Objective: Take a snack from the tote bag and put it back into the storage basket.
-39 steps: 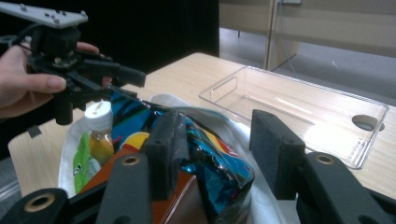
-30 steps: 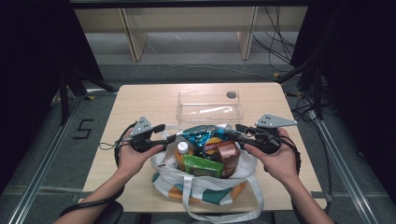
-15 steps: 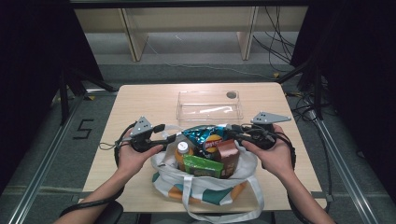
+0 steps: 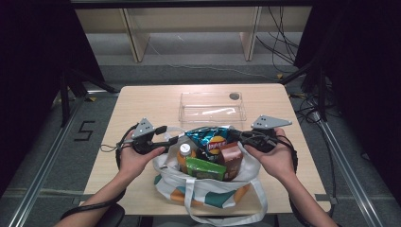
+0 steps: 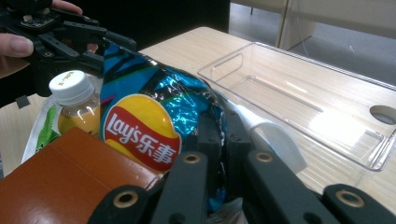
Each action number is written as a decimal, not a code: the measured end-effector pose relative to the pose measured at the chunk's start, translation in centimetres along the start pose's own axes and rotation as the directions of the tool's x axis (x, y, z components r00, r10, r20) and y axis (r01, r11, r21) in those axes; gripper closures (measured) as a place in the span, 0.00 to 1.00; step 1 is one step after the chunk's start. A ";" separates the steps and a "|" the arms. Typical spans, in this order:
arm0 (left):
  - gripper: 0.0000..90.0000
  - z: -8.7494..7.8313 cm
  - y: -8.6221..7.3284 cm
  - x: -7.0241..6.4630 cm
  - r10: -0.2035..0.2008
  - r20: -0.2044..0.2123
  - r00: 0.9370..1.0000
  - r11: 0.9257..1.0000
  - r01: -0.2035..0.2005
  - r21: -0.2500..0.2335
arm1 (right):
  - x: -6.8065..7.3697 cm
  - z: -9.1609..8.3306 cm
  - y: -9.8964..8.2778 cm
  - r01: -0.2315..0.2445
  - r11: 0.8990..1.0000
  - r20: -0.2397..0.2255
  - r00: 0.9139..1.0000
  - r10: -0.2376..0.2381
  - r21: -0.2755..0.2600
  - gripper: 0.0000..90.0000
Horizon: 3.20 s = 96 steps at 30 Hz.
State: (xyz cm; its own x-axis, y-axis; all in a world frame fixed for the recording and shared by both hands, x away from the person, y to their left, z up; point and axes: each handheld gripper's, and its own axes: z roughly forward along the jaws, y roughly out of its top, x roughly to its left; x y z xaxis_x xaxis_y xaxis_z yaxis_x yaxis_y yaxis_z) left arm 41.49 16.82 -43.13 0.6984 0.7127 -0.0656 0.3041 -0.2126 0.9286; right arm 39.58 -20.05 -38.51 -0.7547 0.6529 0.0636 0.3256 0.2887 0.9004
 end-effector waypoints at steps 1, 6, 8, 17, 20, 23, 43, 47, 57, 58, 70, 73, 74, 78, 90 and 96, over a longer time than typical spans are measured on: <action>0.40 0.0 0.0 0.0 0.000 0.000 1.000 1.000 0.000 0.000 | 0.0 -0.1 0.0 0.001 1.000 0.002 1.000 -0.001 0.003 1.00; 0.40 0.0 0.0 0.0 -0.005 -0.009 1.000 1.000 0.005 0.004 | 0.7 -0.2 0.3 -0.027 0.999 -0.015 1.000 0.027 -0.017 1.00; 0.40 0.0 0.0 0.0 -0.005 -0.010 1.000 1.000 0.005 0.003 | 0.6 -0.3 0.5 -0.006 0.999 -0.017 1.000 0.005 -0.032 1.00; 0.40 0.0 -0.1 0.1 -0.007 -0.012 1.000 1.000 0.007 0.005 | 1.3 -1.5 1.7 -0.042 0.995 -0.006 0.999 0.041 -0.087 1.00; 0.40 0.0 -0.1 0.1 -0.012 -0.014 1.000 1.000 0.012 0.004 | 1.3 -1.5 1.9 -0.013 0.995 -0.012 1.000 0.012 -0.097 1.00; 0.40 0.0 -0.1 0.0 -0.011 -0.014 1.000 1.000 0.011 0.004 | 1.5 -1.8 2.2 -0.009 0.994 -0.005 1.000 0.008 -0.110 1.00; 0.40 0.0 -0.1 0.0 -0.012 -0.016 1.000 1.000 0.012 0.000 | 1.3 -3.5 4.5 -0.053 0.963 -0.014 0.999 0.051 -0.264 1.00; 0.40 0.0 -0.1 0.1 -0.011 -0.017 1.000 1.000 0.011 -0.002 | 1.1 -3.8 5.0 -0.050 0.955 -0.007 0.999 0.050 -0.292 1.00; 0.40 0.0 -0.1 0.0 -0.011 -0.018 1.000 1.000 0.011 -0.002 | 1.2 -4.5 6.2 -0.048 0.937 0.020 0.998 0.058 -0.347 1.00; 0.40 0.0 -0.1 0.0 -0.009 -0.019 1.000 1.000 0.009 -0.001 | 1.3 -4.6 6.3 -0.063 0.936 0.012 0.997 0.071 -0.345 1.00; 0.40 0.0 -0.1 0.1 -0.013 -0.020 1.000 1.000 0.013 -0.003 | 1.0 -5.2 7.3 -0.051 0.922 0.038 0.997 0.071 -0.383 1.00; 0.40 0.0 -0.1 0.2 -0.015 -0.022 1.000 1.000 0.015 -0.006 | 1.0 -5.3 7.7 -0.039 0.920 0.049 0.997 0.063 -0.390 1.00; 0.40 -0.1 -0.1 0.1 -0.015 -0.022 1.000 1.000 0.015 -0.006 | 1.1 -5.3 7.7 -0.051 0.914 0.045 0.996 0.076 -0.403 1.00; 0.40 -0.1 -0.1 0.2 -0.017 -0.022 1.000 1.000 0.016 -0.007 | 0.9 -5.6 8.1 -0.044 0.910 0.056 0.996 0.073 -0.412 1.00; 0.40 -0.1 -0.2 0.3 -0.025 -0.017 1.000 1.000 0.025 -0.008 | 0.6 -5.9 8.9 -0.043 0.897 0.079 0.993 0.086 -0.439 1.00; 0.40 0.0 -0.2 0.3 -0.028 -0.014 1.000 0.999 0.028 -0.016 | 0.4 -6.1 9.3 -0.040 0.891 0.096 0.991 0.094 -0.453 1.00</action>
State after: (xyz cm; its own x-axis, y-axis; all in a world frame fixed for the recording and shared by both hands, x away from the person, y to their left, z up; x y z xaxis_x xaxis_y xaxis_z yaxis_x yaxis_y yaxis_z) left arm 41.65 17.12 -43.31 0.6809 0.7273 -0.0864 0.3126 -0.1819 0.9323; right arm 38.82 -21.40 -27.45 -0.6625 0.7416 0.1057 0.0620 -0.0863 0.9943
